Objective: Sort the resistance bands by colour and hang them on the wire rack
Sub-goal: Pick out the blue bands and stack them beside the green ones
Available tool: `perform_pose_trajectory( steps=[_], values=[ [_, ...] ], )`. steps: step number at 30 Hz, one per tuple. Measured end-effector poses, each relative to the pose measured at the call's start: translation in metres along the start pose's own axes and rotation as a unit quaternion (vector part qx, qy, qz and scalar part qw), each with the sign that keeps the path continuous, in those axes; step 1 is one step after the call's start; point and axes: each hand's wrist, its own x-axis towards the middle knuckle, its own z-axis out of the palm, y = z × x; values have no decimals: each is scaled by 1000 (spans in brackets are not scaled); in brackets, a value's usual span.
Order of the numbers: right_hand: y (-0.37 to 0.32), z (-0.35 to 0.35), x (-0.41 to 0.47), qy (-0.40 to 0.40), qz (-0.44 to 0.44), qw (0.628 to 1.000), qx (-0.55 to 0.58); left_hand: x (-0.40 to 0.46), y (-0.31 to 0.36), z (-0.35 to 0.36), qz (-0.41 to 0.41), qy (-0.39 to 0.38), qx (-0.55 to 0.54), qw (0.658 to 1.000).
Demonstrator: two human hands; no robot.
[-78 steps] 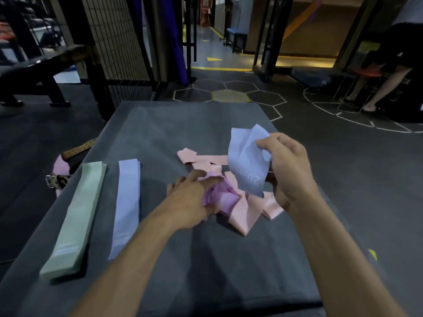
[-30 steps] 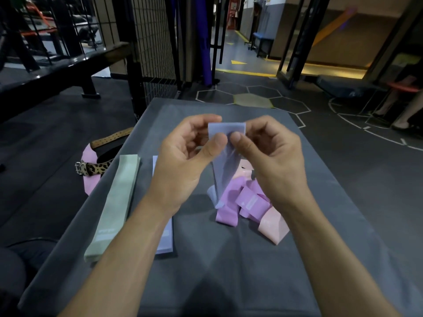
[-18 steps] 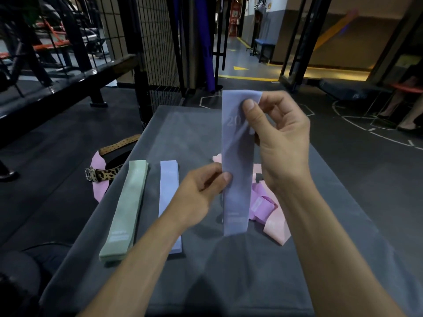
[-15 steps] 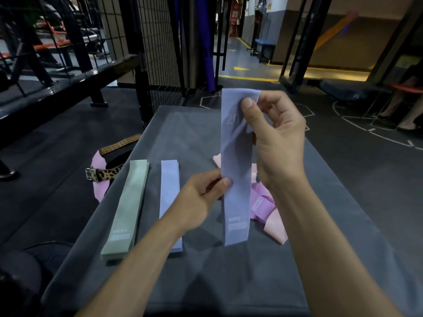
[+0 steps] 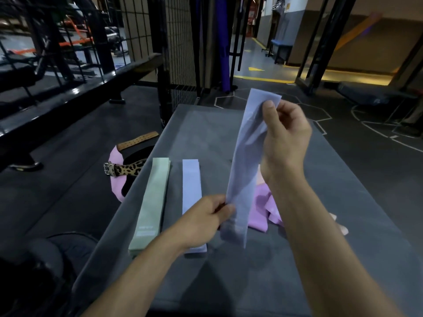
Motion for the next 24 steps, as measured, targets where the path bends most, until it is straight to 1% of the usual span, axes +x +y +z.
perform_pose_trajectory(
  steps=[4, 6, 7, 9, 12, 15, 19, 21, 24],
  values=[
    [15, 18, 11, -13, 27, 999, -30, -9, -6, -24, -46, 67, 0, 997],
    [26, 27, 21, -27, 60, 997, -46, -16, -9, -35, -67, 101, 7, 993],
    [31, 32, 26, -32, 81, 995, -54, -19, -9, -40, -80, 112, -8, 990],
    [43, 42, 38, -38, 133, 988, -73, -23, -11, -49, -102, 118, -43, 987],
    [60, 56, 51, -62, 204, 971, -110, -27, -11, -62, -122, 114, -3, 986],
    [83, 66, 55, -108, 259, 952, -127, -29, -10, -69, -162, 81, 23, 983],
    [119, 73, 47, -166, 312, 921, -167, -29, -8, -76, -221, 8, 79, 972],
    [137, 74, 42, -193, 326, 904, -199, -29, -8, -81, -240, -31, 79, 967],
    [158, 75, 36, -243, 324, 876, -263, -28, -11, -86, -258, -73, 70, 961]
  ],
)
